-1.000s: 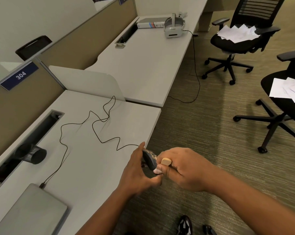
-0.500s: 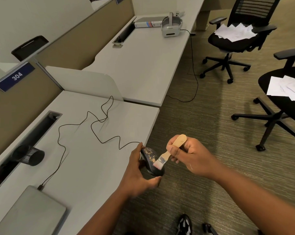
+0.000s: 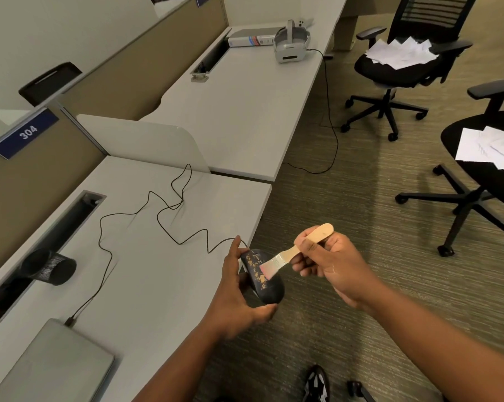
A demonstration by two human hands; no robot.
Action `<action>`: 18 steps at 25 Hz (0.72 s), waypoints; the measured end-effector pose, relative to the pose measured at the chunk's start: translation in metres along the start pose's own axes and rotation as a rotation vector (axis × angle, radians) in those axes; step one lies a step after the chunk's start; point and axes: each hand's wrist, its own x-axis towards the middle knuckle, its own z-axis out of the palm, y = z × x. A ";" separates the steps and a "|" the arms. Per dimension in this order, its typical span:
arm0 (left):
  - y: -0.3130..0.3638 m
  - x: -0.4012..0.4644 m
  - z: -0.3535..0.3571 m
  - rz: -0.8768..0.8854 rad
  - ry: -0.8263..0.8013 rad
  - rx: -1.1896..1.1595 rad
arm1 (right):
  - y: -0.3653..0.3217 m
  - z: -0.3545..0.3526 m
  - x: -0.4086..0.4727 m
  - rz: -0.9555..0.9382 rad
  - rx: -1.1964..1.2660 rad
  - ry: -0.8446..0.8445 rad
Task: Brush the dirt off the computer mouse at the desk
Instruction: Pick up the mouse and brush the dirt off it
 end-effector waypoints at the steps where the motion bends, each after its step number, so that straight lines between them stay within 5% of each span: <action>1: 0.002 0.000 0.000 0.005 -0.004 -0.008 | 0.001 0.002 -0.001 0.033 0.031 -0.022; 18: 0.001 -0.007 0.000 0.023 0.022 -0.001 | 0.016 -0.019 0.006 0.176 0.214 0.187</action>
